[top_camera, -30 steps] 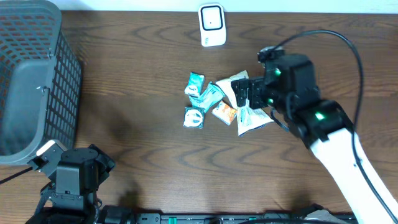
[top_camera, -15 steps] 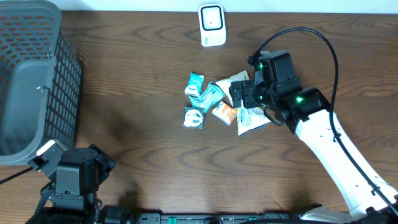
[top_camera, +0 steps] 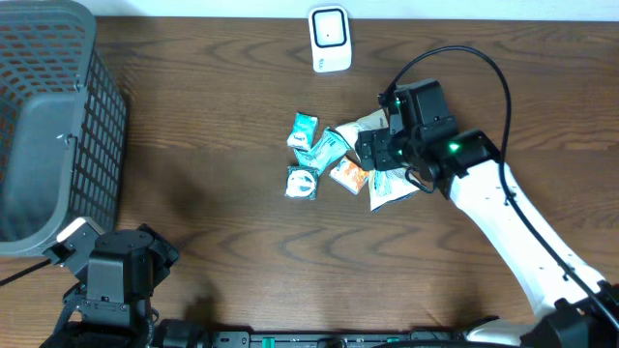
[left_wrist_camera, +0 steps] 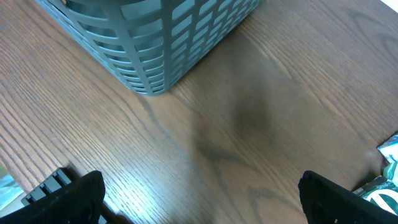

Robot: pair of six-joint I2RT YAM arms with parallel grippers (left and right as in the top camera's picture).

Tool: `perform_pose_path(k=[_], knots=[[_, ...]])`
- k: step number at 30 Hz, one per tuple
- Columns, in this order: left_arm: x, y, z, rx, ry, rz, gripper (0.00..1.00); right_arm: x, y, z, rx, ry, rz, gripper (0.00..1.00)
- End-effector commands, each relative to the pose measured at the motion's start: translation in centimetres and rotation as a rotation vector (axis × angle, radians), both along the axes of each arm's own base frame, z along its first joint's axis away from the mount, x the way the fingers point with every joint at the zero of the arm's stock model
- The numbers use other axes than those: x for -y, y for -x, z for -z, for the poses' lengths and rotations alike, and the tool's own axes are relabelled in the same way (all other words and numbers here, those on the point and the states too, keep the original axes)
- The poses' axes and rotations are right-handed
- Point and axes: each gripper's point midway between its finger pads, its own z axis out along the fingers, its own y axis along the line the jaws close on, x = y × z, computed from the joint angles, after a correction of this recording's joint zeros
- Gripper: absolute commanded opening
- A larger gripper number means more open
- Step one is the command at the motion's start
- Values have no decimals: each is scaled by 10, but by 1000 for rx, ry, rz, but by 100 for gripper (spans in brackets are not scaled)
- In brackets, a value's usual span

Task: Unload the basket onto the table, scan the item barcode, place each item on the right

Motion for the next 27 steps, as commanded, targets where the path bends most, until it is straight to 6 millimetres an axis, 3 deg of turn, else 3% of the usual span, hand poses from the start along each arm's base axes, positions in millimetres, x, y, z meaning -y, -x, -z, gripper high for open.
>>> perform_pose_path(k=[1,3,5,7,8,9,11,14,18,27], knots=[[-4,1,-1,5,-6,-26,98,-20,3,-7,13,-44,-60,82],[-4,1,-1,5,-6,-26,98,-28,1,-10,37,-53,-77,77],[-4,1,-1,5,-6,-26,98,-33,-1,-14,62,-56,-85,57],[-4,1,-1,5,-6,-26,98,-35,-6,-17,98,-39,-77,50],[-4,1,-1,5,-6,-26,98,-34,-9,-17,112,-21,-67,53],[-4,1,-1,5,-6,-26,98,-32,-13,-16,135,12,-47,63],[-4,1,-1,5,-6,-26,98,-29,-20,-13,170,66,-19,67],[-4,1,-1,5,-6,-26,98,-39,-26,-4,200,118,-18,69],[-4,1,-1,5,-6,-26,98,-62,-31,13,247,199,-140,72],[-4,1,-1,5,-6,-26,98,-59,-50,55,344,498,-32,77]])
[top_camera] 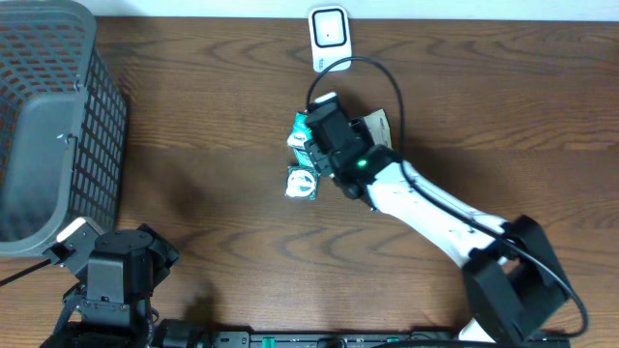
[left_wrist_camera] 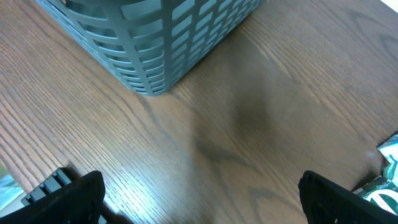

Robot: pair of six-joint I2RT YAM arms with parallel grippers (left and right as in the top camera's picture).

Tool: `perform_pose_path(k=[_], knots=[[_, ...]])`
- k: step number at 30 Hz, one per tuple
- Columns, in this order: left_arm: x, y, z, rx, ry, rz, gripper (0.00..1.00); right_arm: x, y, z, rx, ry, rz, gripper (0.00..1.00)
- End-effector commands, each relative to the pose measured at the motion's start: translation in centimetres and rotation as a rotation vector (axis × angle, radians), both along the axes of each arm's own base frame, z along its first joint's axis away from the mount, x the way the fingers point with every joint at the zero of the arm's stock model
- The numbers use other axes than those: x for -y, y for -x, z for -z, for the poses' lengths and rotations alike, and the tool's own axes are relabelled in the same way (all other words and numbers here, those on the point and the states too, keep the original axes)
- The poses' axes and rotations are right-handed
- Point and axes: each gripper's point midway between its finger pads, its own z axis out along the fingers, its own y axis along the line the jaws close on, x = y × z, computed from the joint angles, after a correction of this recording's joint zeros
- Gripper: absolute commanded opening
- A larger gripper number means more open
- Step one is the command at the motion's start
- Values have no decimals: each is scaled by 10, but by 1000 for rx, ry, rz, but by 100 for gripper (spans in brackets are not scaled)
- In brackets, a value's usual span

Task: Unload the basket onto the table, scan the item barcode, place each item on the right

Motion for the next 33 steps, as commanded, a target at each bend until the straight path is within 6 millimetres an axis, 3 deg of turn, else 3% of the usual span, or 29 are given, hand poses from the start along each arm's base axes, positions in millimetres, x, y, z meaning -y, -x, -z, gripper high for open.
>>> perform_pose_path(k=[1,7,10,14,23,29,33], knots=[[-4,1,-1,5,-6,-26,98,19,-11,7,72,148,88,78],[-4,1,-1,5,-6,-26,98,22,-13,37,40,194,106,80],[-4,1,-1,5,-6,-26,98,36,-20,43,82,269,164,85],[-4,1,-1,5,-6,-26,98,57,-25,33,155,376,249,86],[-4,1,-1,5,-6,-26,98,66,-25,27,176,428,273,91],[-4,1,-1,5,-6,-26,98,64,-13,5,182,453,259,89],[-4,1,-1,5,-6,-26,98,79,-3,-12,164,378,341,86]])
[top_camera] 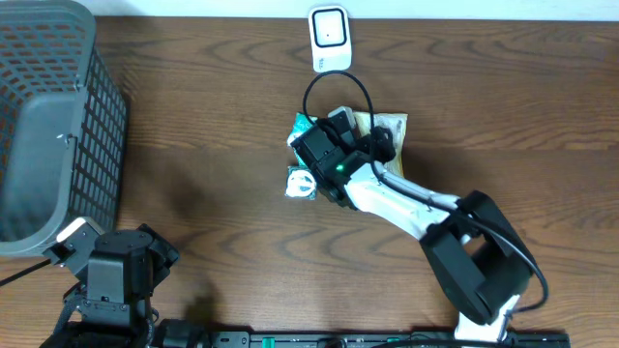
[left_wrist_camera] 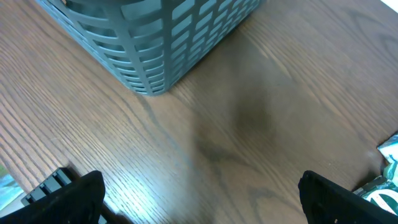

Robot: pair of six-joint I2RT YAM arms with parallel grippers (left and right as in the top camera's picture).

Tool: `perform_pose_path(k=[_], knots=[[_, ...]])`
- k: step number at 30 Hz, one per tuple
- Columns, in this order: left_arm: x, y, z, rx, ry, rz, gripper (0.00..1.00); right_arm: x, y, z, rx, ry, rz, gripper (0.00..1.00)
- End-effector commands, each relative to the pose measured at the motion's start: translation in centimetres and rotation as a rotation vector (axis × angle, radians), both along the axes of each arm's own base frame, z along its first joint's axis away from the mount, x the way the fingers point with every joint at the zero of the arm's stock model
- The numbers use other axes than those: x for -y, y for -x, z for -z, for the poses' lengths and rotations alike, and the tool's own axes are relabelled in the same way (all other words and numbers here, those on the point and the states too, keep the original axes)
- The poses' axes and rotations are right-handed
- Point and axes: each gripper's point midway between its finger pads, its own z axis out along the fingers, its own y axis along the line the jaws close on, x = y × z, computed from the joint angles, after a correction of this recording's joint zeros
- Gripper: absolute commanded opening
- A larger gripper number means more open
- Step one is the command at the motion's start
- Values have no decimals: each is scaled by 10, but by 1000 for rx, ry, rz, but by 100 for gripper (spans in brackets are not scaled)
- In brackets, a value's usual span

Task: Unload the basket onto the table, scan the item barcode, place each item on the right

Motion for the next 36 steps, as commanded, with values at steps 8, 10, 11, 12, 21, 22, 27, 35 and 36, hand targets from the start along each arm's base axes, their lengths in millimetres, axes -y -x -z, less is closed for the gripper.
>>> perform_pose_path(k=[8,10,11,12,21,22,27,35,36], knots=[[-4,1,-1,5,-6,-26,98,5,14,20,-216,-326,43,89],[-4,1,-1,5,-6,-26,98,13,14,28,-235,-354,82,89],[-4,1,-1,5,-6,-26,98,16,15,33,-249,-367,96,88],[-4,1,-1,5,-6,-26,98,20,15,37,-266,-382,108,84],[-4,1,-1,5,-6,-26,98,36,20,50,-367,-481,159,1],[-4,1,-1,5,-6,-26,98,39,20,46,-371,-493,167,1],[-4,1,-1,5,-6,-26,97,42,19,13,-375,-625,165,1],[-4,1,-1,5,-6,-26,98,89,13,-40,-335,-854,156,1],[-4,1,-1,5,-6,-26,98,97,14,-37,-338,-845,181,1]])
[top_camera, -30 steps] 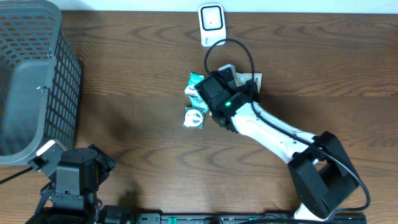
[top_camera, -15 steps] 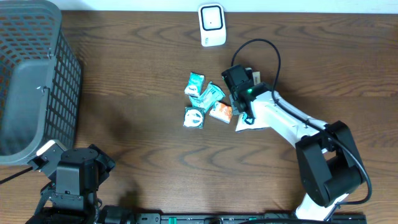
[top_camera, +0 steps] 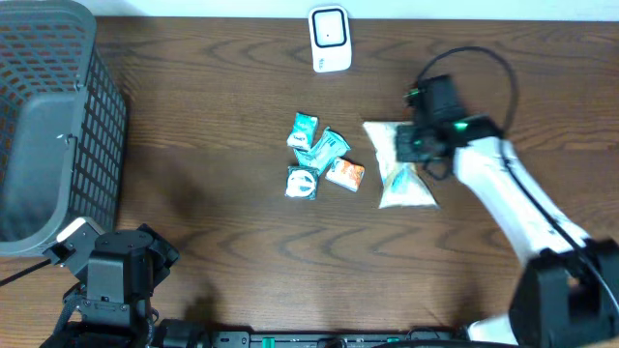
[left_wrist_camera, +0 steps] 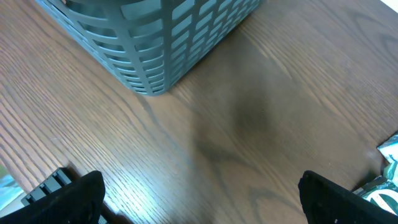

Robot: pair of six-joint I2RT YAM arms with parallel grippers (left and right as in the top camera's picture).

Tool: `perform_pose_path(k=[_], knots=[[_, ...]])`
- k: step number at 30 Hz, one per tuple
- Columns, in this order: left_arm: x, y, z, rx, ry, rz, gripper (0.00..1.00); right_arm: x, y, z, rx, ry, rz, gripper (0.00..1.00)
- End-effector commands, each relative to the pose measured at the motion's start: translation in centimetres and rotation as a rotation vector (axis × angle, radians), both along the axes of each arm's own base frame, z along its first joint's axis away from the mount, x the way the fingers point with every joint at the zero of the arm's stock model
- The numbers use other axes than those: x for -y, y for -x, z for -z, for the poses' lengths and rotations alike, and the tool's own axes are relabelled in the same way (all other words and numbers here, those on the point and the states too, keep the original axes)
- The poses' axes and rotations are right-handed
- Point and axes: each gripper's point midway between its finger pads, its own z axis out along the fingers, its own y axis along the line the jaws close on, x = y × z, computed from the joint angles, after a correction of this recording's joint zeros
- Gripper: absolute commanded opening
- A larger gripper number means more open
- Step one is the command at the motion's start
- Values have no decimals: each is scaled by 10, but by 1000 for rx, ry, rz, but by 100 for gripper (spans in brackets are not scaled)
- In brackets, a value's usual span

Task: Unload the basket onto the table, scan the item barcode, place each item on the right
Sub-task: 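Grasp the yellow bag with the right gripper and drag it rightward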

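A white barcode scanner [top_camera: 329,40] stands at the table's far edge. Small teal and orange packets [top_camera: 322,155] lie in a cluster at mid-table. To their right lie two larger white packets [top_camera: 404,186], one above the other. My right gripper [top_camera: 414,145] is over the upper white packet [top_camera: 381,138]; this view does not show how its jaws stand or whether it holds the packet. My left gripper [left_wrist_camera: 199,202] is open low over bare wood at the near left, with nothing between its fingers [left_wrist_camera: 79,198].
A dark grey slatted basket [top_camera: 48,116] fills the far left; its corner shows in the left wrist view as basket [left_wrist_camera: 155,43]. The folded left arm [top_camera: 116,275] sits at the near left edge. The right arm's cable [top_camera: 484,58] loops above it.
My right gripper was over the small packets at mid-table and is now further right, at the white packets. Those white packets now lie apart from the cluster. The left arm has not moved.
First my right gripper was at the right side of one tight pile. Then it was over the teal packets on the pile's left, and it stayed there a moment later. Now it is back on the right, with the white packets separated from the small ones.
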Motion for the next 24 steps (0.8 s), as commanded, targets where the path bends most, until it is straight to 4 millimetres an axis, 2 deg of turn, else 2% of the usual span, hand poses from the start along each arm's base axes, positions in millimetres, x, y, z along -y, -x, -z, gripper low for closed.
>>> perform_pose_path(k=[1,4,7,10,14,20,21,22,24], knots=[[-4,1,-1,5,-6,-26,98,24,2,1,-33,-32,16,1],[-4,1,-1,5,-6,-26,98,41,13,20,-112,-25,59,1],[-4,1,-1,5,-6,-26,98,41,19,32,-156,-20,58,1],[-4,1,-1,5,-6,-26,98,37,21,31,-161,-24,47,1],[-4,1,-1,5,-6,-26,98,21,20,19,-133,-81,11,10],[-4,1,-1,5,-6,-26,98,-4,14,-12,-47,-157,-53,50],[-4,1,-1,5,-6,-26,98,-12,13,-17,-35,-182,-70,57],[-4,1,-1,5,-6,-26,98,-28,14,-22,-20,-222,-116,63],[-4,1,-1,5,-6,-26,98,-40,15,-22,-8,-195,-147,63]])
